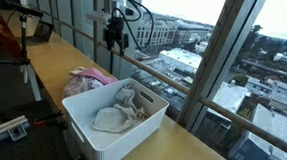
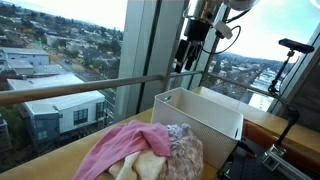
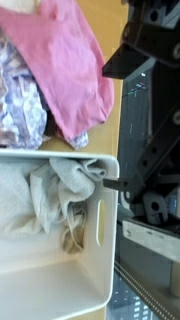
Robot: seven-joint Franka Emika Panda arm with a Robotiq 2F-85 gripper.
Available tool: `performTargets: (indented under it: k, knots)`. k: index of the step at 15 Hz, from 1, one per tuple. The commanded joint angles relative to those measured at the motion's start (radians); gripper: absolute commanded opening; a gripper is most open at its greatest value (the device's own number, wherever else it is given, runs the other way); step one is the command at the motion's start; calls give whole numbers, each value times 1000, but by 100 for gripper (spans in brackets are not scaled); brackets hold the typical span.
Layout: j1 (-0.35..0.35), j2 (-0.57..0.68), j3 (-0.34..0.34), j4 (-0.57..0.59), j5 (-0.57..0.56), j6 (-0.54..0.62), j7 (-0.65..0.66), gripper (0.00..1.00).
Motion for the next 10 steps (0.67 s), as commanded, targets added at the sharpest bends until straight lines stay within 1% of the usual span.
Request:
performTargets:
  k: [1, 6, 10]
  knots:
    - [-52, 73, -49, -14, -34, 88, -70, 100]
    - [-112, 256, -87, 26, -22, 192, -132, 100]
    - [-151, 400, -83, 89, 5, 223, -185, 100]
